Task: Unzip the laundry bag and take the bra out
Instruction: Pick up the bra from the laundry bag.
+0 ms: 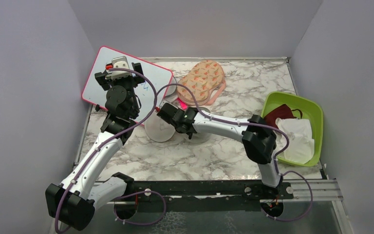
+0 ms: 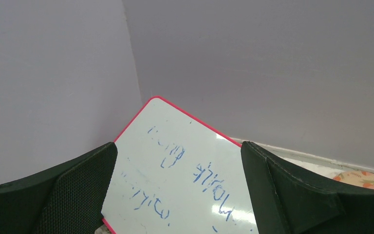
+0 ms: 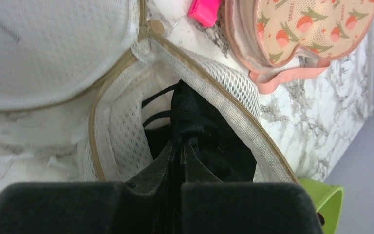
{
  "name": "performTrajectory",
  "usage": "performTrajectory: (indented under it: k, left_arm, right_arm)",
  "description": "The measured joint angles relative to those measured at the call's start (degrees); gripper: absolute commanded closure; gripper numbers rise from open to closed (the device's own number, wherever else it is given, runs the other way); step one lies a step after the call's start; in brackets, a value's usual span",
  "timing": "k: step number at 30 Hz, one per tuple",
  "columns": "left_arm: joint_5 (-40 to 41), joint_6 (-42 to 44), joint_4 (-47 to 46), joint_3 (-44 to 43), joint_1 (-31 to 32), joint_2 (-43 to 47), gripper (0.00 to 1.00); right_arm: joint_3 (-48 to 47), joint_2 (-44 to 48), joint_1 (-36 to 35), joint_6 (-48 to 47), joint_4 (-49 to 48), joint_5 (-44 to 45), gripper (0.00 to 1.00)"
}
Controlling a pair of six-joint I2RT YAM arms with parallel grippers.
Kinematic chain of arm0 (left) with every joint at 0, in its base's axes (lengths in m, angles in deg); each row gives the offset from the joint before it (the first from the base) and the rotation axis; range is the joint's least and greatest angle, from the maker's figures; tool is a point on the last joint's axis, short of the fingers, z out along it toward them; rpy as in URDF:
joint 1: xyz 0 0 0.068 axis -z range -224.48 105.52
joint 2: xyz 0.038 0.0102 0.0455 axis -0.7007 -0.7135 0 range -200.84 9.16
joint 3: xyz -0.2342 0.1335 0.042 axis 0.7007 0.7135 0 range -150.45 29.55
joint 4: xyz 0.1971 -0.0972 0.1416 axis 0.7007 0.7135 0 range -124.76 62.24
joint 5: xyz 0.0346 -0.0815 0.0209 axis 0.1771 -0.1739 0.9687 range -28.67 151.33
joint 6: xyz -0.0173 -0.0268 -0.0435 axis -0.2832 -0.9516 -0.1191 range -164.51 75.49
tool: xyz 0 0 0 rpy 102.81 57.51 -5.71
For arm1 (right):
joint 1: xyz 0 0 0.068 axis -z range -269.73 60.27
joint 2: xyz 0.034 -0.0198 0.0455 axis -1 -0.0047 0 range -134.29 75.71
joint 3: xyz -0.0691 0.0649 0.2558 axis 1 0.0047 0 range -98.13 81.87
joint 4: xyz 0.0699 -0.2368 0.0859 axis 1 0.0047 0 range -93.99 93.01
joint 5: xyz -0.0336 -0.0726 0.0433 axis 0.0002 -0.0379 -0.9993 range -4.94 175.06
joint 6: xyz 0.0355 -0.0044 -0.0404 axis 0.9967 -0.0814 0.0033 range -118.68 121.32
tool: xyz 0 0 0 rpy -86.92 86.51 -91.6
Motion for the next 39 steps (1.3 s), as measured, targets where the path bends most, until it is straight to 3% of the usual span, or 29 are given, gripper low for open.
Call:
performTrajectory:
  k: [8,19,24,31,39]
  left_arm:
    - [-0.4,0.0,0.0,0.0,0.0,0.0,0.07]
    - [-0.9,-0.3,0.0,0.0,0.0,0.0,0.07]
    - [-0.9,-0.4,0.0,0.0,0.0,0.3,0.07]
    - [-1.0,-0.5,0.0,0.2,0.0,0.5,0.07]
    - [-1.3,-0.9,0.0,0.2,0.0,0.5,0.07]
  right_arm:
    - [10.7,16.3,0.0,2.8,-8.0,-11.6,0.99]
    - [17.7,24.0,1.4,13.9,-20.4,-24.2,0.99]
    - [25.5,31.8,4.3,19.9,-28.3,-30.1,0.99]
    - [29.2,39.0,8.0,24.9,-34.6,-33.4,0.99]
    - [29.2,41.8,7.9,25.2,-34.9,-33.7,0.99]
